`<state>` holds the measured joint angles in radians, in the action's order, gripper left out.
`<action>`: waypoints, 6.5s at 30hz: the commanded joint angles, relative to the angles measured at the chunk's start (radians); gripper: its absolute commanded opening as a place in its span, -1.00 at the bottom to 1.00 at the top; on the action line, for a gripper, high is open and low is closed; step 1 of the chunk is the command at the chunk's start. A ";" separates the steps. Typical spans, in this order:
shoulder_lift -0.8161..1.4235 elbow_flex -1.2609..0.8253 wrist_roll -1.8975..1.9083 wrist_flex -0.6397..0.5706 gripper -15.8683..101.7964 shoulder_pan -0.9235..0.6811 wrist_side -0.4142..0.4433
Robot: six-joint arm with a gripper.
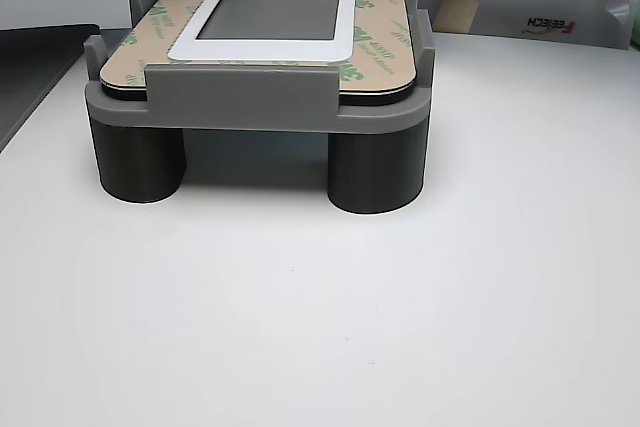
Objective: Peel off protective film from adhesive tape.
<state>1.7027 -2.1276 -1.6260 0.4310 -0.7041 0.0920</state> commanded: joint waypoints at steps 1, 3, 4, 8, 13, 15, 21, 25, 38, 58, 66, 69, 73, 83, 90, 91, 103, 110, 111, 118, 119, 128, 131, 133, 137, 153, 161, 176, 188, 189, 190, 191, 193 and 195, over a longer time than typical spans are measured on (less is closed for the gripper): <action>0.028 0.017 0.002 -0.008 -0.92 0.006 0.002; 0.028 0.017 0.002 -0.008 -0.92 0.006 0.002; 0.028 0.017 0.002 -0.009 -0.92 0.006 0.002; 0.029 0.017 0.006 -0.006 -0.92 0.002 0.003; 0.031 0.015 0.012 -0.006 -0.92 -0.008 0.009; 0.032 0.015 0.014 -0.005 -0.92 -0.009 0.009; 0.038 0.011 0.014 0.002 -0.92 -0.014 0.011; 0.046 0.002 0.015 0.003 -0.92 -0.017 0.017; 0.048 0.003 0.015 0.009 -0.92 -0.018 0.020; 0.064 0.003 -0.006 0.029 -0.92 -0.018 0.020; 0.075 -0.026 -0.015 0.011 -0.92 -0.015 0.015; 0.077 -0.031 -0.025 0.009 -0.92 -0.011 0.015; 0.074 -0.040 -0.034 -0.005 -0.92 -0.003 0.009; 0.071 -0.048 -0.044 -0.015 -0.92 0.017 -0.005; 0.069 -0.052 -0.052 -0.017 -0.92 0.031 -0.018; 0.069 -0.054 -0.054 -0.017 -0.92 0.032 -0.020; 0.078 -0.074 -0.067 -0.029 -0.92 0.054 -0.041; 0.080 -0.083 -0.075 -0.040 -0.92 0.067 -0.054; 0.080 -0.083 -0.077 -0.041 -0.92 0.069 -0.054; 0.084 -0.087 -0.081 -0.043 -0.92 0.078 -0.060; 0.084 -0.087 -0.081 -0.043 -0.92 0.080 -0.060; 0.121 -0.029 -0.089 0.040 -0.92 0.098 -0.064; 0.147 0.026 -0.080 0.129 -0.74 0.103 -0.054; 0.186 0.043 -0.072 0.190 0.19 0.103 -0.032; 0.319 0.029 -0.018 0.310 0.96 0.103 0.002; 1.154 -0.407 0.730 0.385 0.58 0.255 -0.032; 1.250 -0.434 1.644 0.437 0.97 0.604 -0.044; 1.252 -0.477 1.658 0.525 0.97 1.089 -0.377; 1.252 -0.514 1.601 0.532 0.97 1.032 -0.411; 1.252 -0.514 1.598 0.532 0.97 1.032 -0.413; 1.252 -0.514 1.597 0.532 0.97 1.032 -0.414; 1.252 -0.514 1.603 0.531 0.97 1.032 -0.405; 1.252 -0.514 1.612 0.531 0.97 1.032 -0.393; 1.252 -0.514 1.612 0.531 0.97 1.032 -0.393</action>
<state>2.9330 -2.6661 -0.0153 0.9695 0.3175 -0.3007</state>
